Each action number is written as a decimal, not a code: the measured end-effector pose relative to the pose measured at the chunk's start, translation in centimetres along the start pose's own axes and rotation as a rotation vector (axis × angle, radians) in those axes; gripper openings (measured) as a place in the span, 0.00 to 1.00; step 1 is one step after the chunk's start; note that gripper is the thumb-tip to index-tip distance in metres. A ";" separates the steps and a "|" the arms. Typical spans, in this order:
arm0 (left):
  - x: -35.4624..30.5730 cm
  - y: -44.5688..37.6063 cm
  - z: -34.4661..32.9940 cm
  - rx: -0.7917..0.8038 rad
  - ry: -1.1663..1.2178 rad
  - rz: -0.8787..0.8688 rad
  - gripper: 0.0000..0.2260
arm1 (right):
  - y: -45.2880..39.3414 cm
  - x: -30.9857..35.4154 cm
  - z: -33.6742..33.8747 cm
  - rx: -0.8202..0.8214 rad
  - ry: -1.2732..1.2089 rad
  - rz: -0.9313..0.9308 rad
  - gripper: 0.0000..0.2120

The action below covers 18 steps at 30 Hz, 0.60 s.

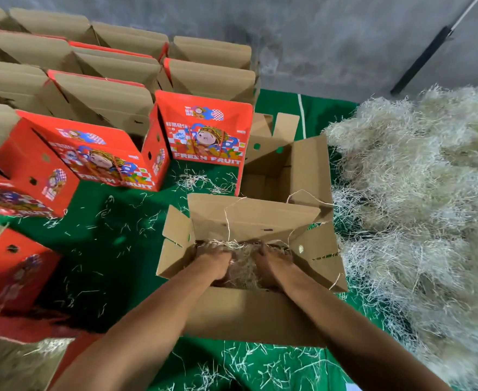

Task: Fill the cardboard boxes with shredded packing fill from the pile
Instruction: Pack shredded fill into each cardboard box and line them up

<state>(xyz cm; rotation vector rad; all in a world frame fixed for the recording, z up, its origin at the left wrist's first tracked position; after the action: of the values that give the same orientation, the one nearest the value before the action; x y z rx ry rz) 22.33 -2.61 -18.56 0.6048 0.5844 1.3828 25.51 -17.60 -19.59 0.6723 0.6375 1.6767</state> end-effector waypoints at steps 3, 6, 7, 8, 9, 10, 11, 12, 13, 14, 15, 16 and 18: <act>1.3 -0.5 -0.9 0.104 -0.090 0.111 0.30 | -0.6 0.6 -0.4 0.037 -0.013 0.003 0.39; 1.2 -0.5 -1.0 0.123 -0.249 0.169 0.32 | -0.6 1.5 -0.9 0.083 0.045 0.035 0.37; 0.9 -0.3 -1.0 0.120 -0.275 0.181 0.31 | -0.6 1.8 -0.9 0.071 0.066 0.043 0.35; 0.4 0.0 -0.7 0.113 -0.282 0.179 0.30 | -0.1 1.9 -0.8 0.064 0.074 0.045 0.34; -0.2 0.1 -0.3 0.085 -0.274 0.157 0.27 | 0.3 1.9 -0.6 0.060 0.073 0.066 0.34; -0.8 0.2 0.4 0.032 -0.259 0.118 0.22 | 0.7 1.9 -0.4 0.052 0.070 0.098 0.33; -1.7 0.4 1.5 -0.060 -0.239 0.058 0.16 | 1.1 1.7 -0.1 0.035 0.071 0.127 0.32; -2.5 0.6 2.7 -0.172 -0.204 -0.013 0.12 | 1.1 1.5 0.5 -0.004 0.081 0.141 0.32; -3.3 0.7 3.2 -0.241 -0.149 -0.097 0.10 | 1.0 1.5 1.5 -0.065 0.105 0.151 0.29; -4.0 0.7 3.2 -0.255 -0.056 -0.173 0.10 | 0.8 1.6 2.5 -0.114 0.141 0.152 0.25; -4.4 0.5 2.5 -0.187 0.063 -0.205 0.10 | 0.5 1.7 2.9 -0.117 0.176 0.139 0.21; -4.5 0.1 1.3 -0.082 0.158 -0.179 0.11 | 0.1 1.6 2.7 -0.096 0.204 0.122 0.19; -3.7 -0.7 -1.2 0.120 0.230 -0.046 0.14 | -0.1 1.6 1.3 -0.037 0.261 0.108 0.18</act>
<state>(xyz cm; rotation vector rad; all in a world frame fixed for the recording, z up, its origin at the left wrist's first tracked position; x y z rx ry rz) 21.60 -6.31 -19.78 0.5283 0.8657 1.3905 26.23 -15.93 -18.61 0.4720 0.7626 1.8904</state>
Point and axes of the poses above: each hand's wrist, its own y-axis away from the middle knuckle, its own z-axis out of the back of the hand, x = y × z, the point moved 8 cm from there along -y, towards the middle knuckle, and after that the axes turned 1 degree about -y, right-handed, at the moved point
